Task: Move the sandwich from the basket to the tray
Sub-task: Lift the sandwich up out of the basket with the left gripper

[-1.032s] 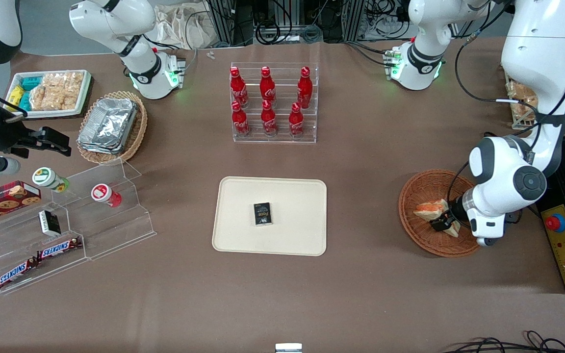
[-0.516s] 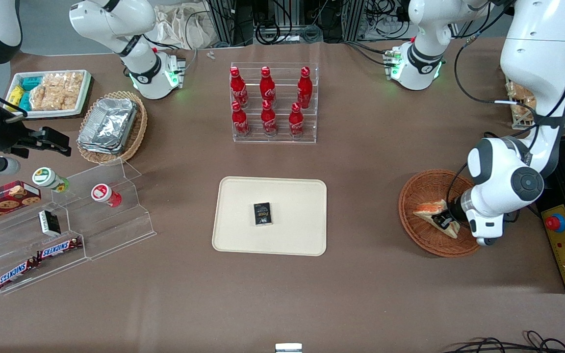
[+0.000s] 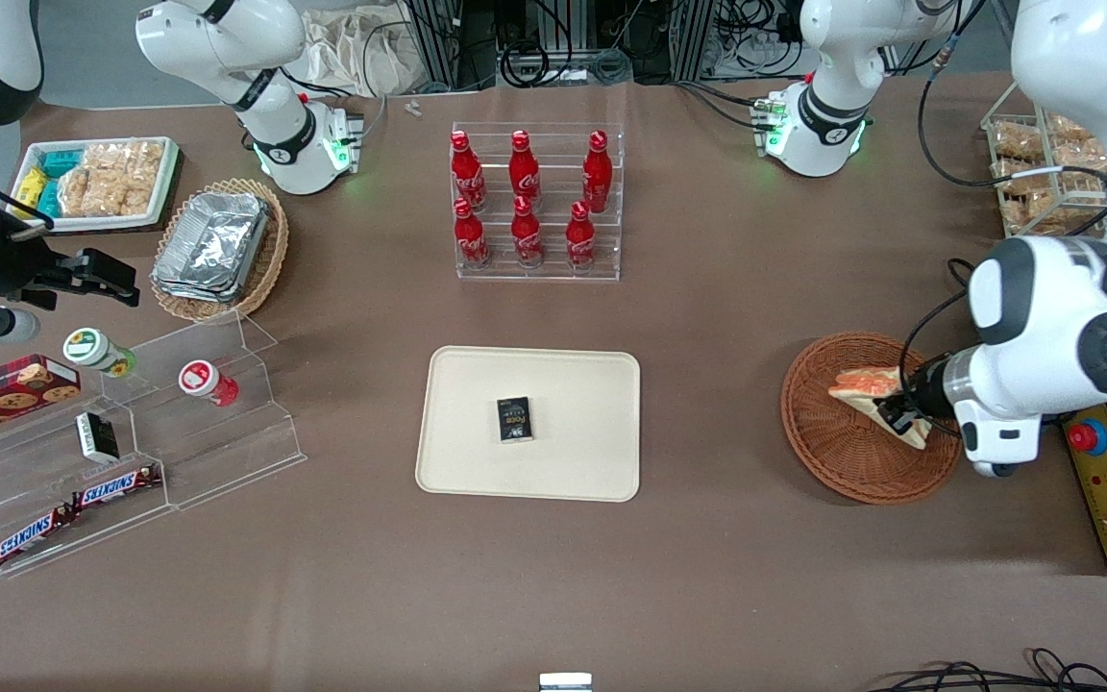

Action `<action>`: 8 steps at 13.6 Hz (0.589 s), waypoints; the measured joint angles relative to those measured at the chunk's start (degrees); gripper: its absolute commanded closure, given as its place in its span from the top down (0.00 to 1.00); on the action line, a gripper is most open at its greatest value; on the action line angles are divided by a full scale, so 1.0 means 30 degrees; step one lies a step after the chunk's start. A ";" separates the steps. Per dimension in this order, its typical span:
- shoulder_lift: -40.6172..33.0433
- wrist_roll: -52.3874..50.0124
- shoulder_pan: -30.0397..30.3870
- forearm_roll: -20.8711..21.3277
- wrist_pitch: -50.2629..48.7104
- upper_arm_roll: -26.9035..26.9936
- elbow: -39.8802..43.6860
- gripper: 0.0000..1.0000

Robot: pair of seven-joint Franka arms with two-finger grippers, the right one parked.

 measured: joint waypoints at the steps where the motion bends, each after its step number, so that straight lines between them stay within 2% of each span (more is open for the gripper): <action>1: -0.0057 -0.0191 -0.0014 -0.0029 -0.1215 -0.0274 0.0922 0.00; 5: -0.0065 -0.0950 -0.0067 -0.0050 -0.2601 -0.1781 0.2413 0.00; 8: -0.0050 -0.0817 -0.0075 0.0029 -0.2739 -0.3990 0.2769 0.00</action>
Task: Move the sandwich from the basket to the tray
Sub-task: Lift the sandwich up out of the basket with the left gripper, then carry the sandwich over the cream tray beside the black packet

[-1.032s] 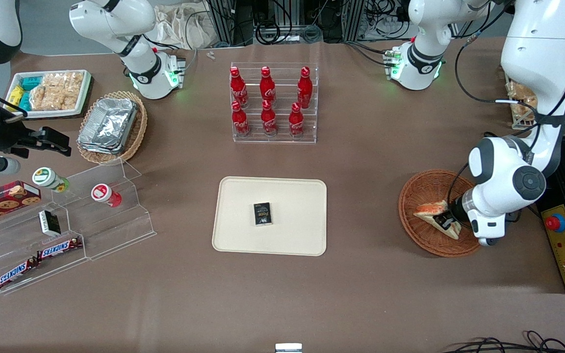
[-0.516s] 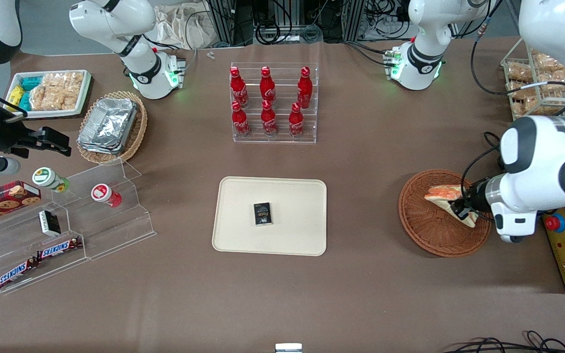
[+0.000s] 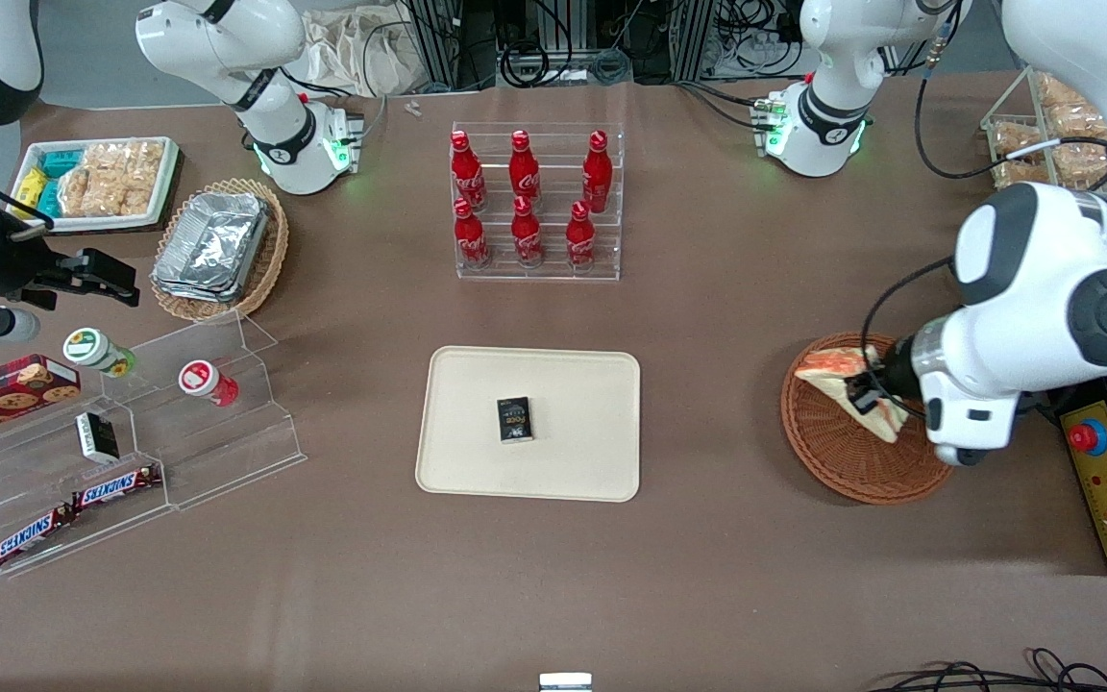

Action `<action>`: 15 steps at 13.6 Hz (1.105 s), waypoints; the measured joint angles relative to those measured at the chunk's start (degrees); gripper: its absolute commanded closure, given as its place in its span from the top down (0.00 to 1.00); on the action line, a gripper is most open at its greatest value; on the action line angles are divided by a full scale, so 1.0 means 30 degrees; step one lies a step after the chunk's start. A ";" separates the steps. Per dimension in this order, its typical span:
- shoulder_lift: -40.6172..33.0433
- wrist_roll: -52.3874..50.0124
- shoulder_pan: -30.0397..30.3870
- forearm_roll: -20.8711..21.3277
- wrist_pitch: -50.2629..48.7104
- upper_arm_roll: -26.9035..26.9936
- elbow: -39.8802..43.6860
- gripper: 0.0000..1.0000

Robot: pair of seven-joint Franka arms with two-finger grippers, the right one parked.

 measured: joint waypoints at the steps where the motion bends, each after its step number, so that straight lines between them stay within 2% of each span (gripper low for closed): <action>1: 0.0070 0.0251 -0.0121 0.0193 -0.0057 -0.0931 -0.0003 0.00; 3: 0.0379 0.1369 -0.0947 0.0496 -0.0057 -0.2089 -0.0009 0.00; 6: 0.1447 0.3729 -0.2951 0.0793 0.0989 -0.2269 -0.0025 0.00; 10: 0.3881 0.6012 -0.5113 0.2593 0.3626 -0.2288 -0.0055 0.00; 15: 0.7355 0.6605 -0.6124 0.5238 0.6535 -0.2280 0.0069 0.00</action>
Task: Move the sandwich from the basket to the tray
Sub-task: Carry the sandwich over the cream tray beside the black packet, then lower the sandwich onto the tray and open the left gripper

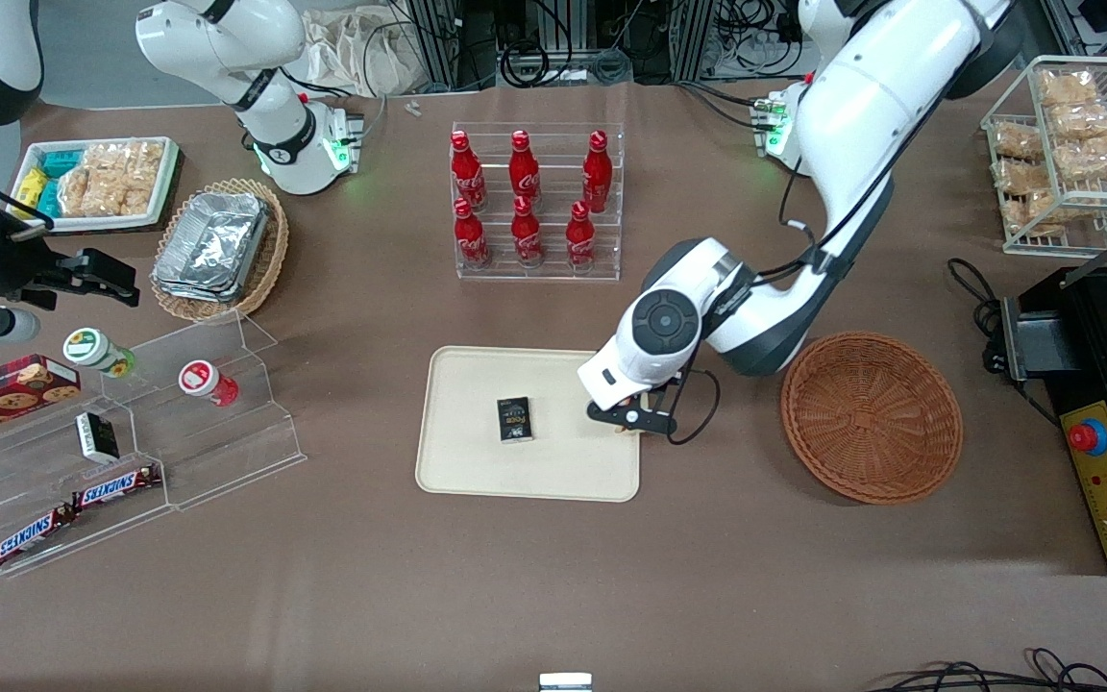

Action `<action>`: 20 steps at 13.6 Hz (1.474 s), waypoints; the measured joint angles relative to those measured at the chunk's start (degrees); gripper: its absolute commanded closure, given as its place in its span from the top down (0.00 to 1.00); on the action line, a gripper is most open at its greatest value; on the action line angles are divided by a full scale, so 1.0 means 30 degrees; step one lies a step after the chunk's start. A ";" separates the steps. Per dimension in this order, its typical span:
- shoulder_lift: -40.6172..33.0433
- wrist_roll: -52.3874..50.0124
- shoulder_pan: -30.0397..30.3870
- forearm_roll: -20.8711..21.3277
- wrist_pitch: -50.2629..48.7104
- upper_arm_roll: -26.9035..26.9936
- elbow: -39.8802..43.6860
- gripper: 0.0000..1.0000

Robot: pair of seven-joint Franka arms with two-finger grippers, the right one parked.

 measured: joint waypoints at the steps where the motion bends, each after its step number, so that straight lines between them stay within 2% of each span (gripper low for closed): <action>1: 0.0602 0.0032 -0.0009 0.0331 0.0158 0.0002 0.0235 0.00; 4: 0.1802 0.0223 -0.0031 0.0828 0.0297 -0.0039 0.1204 0.00; 11: 0.2182 0.0268 -0.0762 0.1020 0.0379 0.0035 0.1774 0.01; 12: 0.2222 0.0268 -0.0762 0.1021 0.0379 0.0046 0.1803 0.12; 13: 0.2258 0.0268 -0.0763 0.1021 0.0379 0.0052 0.1803 0.32; 14: 0.2285 0.0268 -0.0763 0.1021 0.0381 0.0051 0.1805 0.74; 15: 0.2292 0.0268 -0.0763 0.1022 0.0383 0.0051 0.1817 1.00; 20: 0.2280 -0.2127 -0.0686 0.1019 0.0150 0.0096 0.2063 1.00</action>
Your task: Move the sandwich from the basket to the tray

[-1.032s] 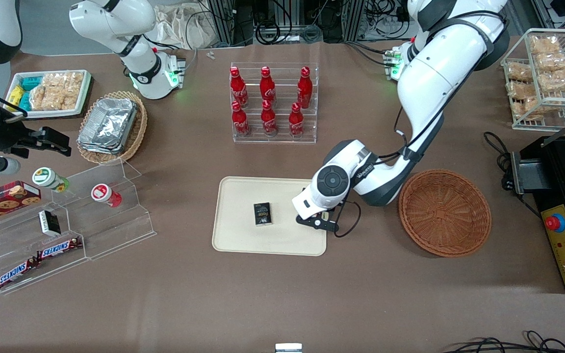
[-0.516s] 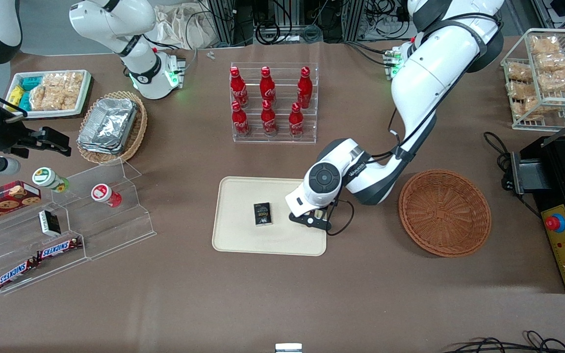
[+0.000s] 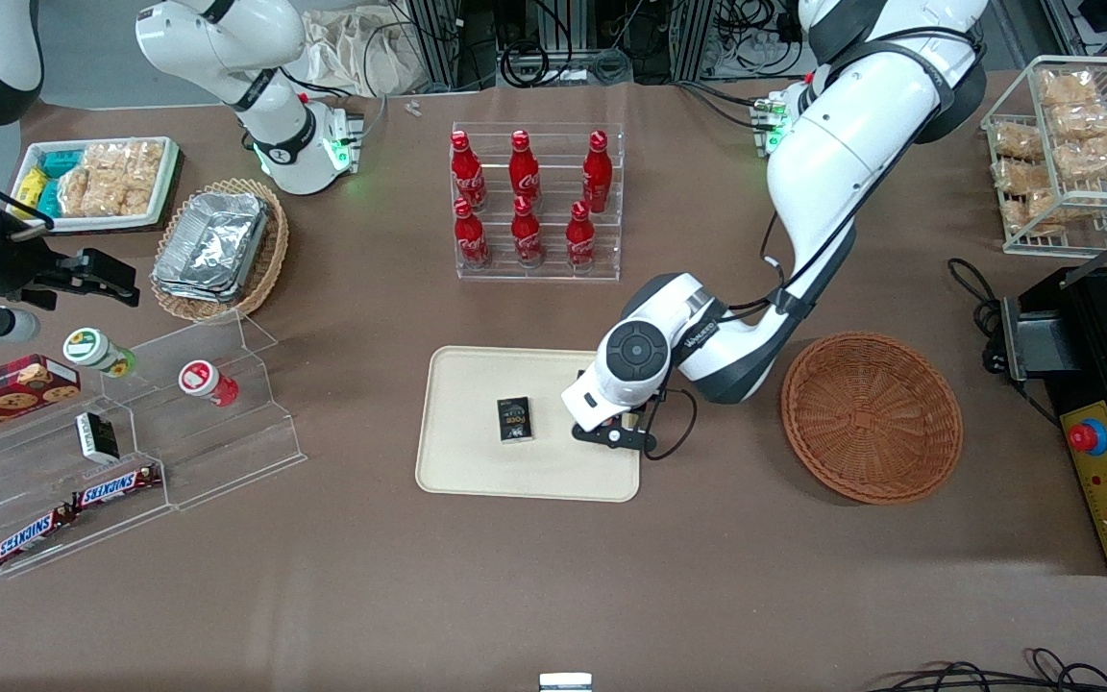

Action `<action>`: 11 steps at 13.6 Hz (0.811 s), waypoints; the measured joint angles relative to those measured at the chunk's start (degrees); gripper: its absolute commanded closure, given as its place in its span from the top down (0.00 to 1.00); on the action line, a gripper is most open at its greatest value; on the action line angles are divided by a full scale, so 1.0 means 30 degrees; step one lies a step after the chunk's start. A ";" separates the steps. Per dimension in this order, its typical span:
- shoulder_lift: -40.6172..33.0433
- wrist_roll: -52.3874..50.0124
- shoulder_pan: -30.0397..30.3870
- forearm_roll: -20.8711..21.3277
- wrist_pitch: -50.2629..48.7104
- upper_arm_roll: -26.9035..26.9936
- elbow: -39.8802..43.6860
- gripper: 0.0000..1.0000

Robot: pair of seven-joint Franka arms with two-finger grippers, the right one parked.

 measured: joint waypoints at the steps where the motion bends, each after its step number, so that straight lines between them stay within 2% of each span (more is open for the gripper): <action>1: -0.0071 -0.0132 0.0174 -0.0023 -0.0468 0.0002 0.0190 1.00; 4: -0.1152 0.0672 0.1069 -0.0469 -0.3070 -0.0059 0.0812 1.00; 11: -0.5549 0.5836 0.4683 -0.3069 -0.8540 -0.0019 0.0915 1.00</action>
